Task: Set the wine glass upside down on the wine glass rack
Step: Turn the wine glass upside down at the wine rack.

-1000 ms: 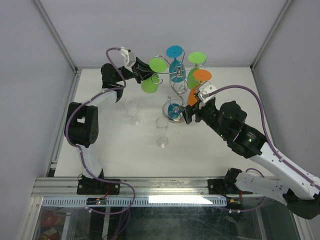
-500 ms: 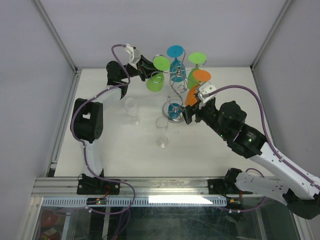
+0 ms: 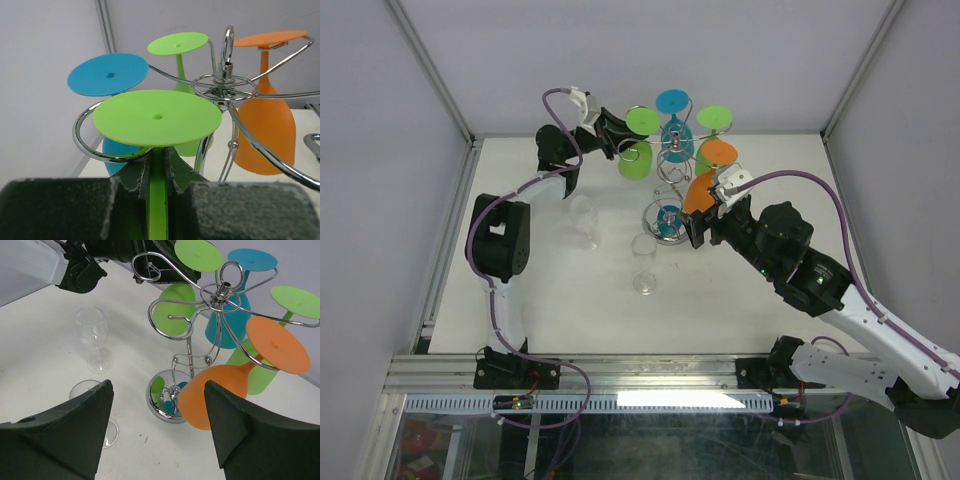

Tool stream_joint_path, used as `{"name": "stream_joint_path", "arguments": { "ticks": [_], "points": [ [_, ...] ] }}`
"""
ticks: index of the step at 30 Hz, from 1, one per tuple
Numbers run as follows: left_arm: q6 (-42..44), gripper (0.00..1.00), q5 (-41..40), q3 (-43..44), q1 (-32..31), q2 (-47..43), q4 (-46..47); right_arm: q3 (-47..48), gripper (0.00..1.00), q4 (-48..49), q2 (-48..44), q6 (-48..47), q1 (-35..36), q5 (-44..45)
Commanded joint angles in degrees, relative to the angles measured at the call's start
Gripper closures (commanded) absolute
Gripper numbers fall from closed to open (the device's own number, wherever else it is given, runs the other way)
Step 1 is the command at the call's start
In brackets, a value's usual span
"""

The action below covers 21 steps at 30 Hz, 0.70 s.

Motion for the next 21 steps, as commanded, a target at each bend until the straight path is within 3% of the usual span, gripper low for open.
{"name": "stream_joint_path", "arguments": {
  "ticks": [1, 8, 21],
  "points": [
    [-2.3, 1.0, -4.6, 1.6, -0.6, 0.7, 4.2, 1.0, 0.24, 2.0, -0.4, -0.1, 0.2, 0.8],
    [-2.4, 1.0, -6.0, 1.1, -1.0, 0.9, 5.0, 2.2, 0.24, 3.5, 0.6, 1.1, 0.2, 5.7],
    [-3.1, 1.0, -6.5, 0.1, -1.7, 0.6, 6.4, 22.7, 0.27, -2.9, 17.4, 3.9, -2.4, 9.0]
  ]
}}
